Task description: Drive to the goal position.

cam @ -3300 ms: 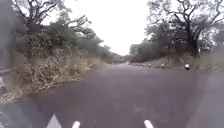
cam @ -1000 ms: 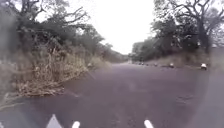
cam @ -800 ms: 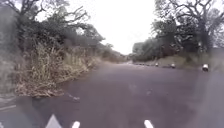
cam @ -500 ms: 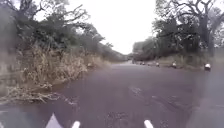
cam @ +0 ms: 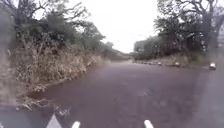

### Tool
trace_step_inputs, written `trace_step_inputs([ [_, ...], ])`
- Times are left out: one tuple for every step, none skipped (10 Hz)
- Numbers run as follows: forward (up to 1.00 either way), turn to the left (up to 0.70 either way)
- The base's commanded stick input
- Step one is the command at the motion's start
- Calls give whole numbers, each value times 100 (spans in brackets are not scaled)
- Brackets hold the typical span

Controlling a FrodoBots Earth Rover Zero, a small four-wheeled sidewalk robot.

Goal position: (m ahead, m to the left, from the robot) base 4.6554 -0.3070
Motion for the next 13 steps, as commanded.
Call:
trace_step_inputs([
  [70,0],
  [70,0],
  [70,0],
  [70,0],
  [70,0],
  [70,0],
  [70,0],
  [70,0],
  [70,0],
  [70,-3],
  [70,-16],
  [70,-29],
  [70,-35],
])
